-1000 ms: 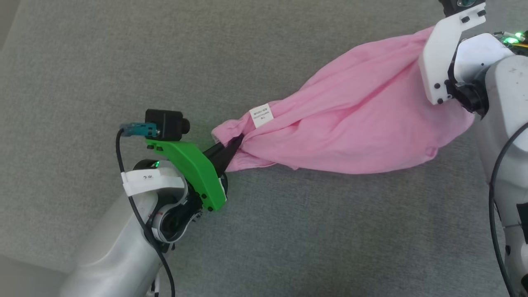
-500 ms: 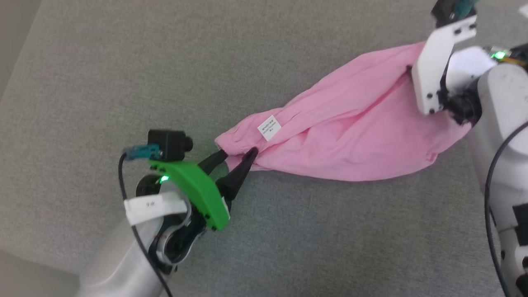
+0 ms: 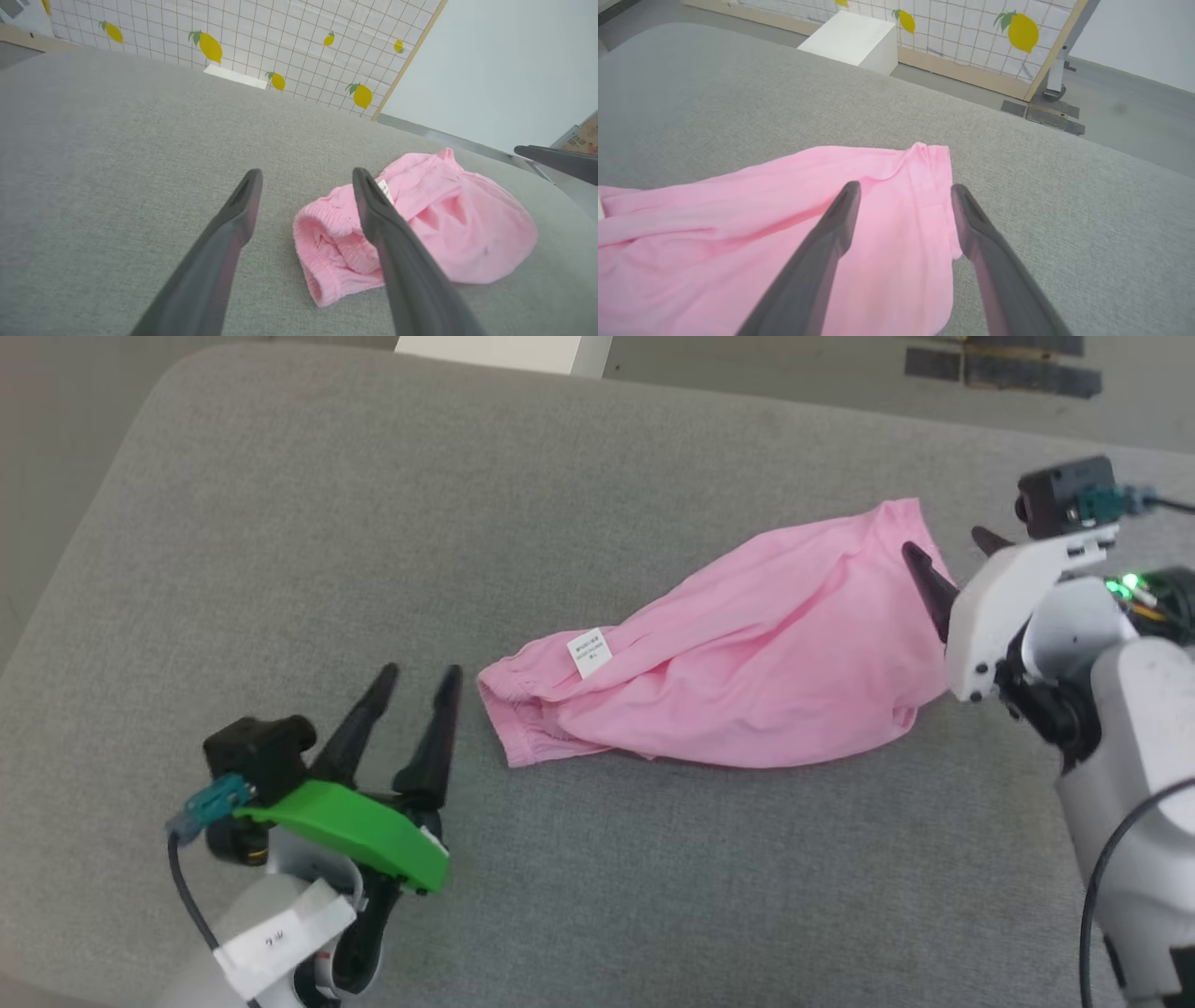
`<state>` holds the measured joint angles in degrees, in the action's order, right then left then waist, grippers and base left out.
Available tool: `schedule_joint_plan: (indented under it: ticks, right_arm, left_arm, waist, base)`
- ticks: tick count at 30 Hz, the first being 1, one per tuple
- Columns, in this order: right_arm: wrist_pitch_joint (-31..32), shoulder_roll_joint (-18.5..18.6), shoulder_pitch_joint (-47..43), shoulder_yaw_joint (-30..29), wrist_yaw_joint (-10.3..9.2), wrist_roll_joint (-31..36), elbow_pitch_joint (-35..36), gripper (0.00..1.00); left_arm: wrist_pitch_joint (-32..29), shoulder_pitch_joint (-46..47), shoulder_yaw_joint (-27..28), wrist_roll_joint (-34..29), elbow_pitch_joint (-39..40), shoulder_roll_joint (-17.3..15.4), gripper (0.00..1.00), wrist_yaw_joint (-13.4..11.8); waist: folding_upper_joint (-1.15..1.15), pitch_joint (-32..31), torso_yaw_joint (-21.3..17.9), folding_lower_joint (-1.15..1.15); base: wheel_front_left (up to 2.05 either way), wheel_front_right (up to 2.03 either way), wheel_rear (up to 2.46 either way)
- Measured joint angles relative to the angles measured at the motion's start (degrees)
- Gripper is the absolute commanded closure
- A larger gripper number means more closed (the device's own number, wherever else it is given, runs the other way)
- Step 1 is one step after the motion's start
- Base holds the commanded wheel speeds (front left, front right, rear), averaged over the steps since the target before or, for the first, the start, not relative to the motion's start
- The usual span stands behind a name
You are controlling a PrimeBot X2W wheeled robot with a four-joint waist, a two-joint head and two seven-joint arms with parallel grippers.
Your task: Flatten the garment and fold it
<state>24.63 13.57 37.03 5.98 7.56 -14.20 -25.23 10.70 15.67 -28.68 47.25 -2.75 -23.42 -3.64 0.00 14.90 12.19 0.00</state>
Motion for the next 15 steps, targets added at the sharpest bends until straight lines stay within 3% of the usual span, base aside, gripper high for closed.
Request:
schedule_joint_plan:
  ticks: [5,8,12,13,15]
  right_arm:
    - [-6.3,-2.9,-4.2,-3.8,0.0,0.5,2.6,0.0]
    - [-9.2,-5.3,-5.0,-7.1,0.0,1.4,2.7,0.0]
    - [-10.6,-8.1,-5.0,-10.9,0.0,2.8,1.0,0.0]
    - [-10.9,-9.2,-4.1,-13.2,0.0,3.6,-0.9,0.0]
    - [-10.6,-9.8,-2.7,-15.6,0.0,4.6,-3.3,0.0]
  left_arm:
    - [3.8,-0.4,3.7,-7.7,-3.0,1.6,0.0,-0.5]
    - [4.0,-0.5,10.6,-14.8,-1.0,5.4,0.0,-0.2]
    - [4.0,-2.8,19.1,-22.9,1.8,11.7,0.0,2.8]
    - [4.0,-3.9,23.0,-26.1,2.5,14.5,0.0,4.9]
    - [4.0,-4.3,25.6,-28.7,3.4,16.7,0.0,6.8]
  waist:
    - [0.0,-1.7,-1.1,0.0]
    - [0.0,-2.1,-1.6,0.0]
    - [0.0,-1.7,-1.9,0.0]
    - [0.0,-1.1,-2.0,0.0]
    - [0.0,-0.6,-2.0,0.0]
  base:
    - [0.0,0.0,0.0]
    - [0.0,0.0,0.0]
    - [0.0,0.0,0.0]
    - [0.0,0.0,0.0]
    - [0.0,0.0,0.0]
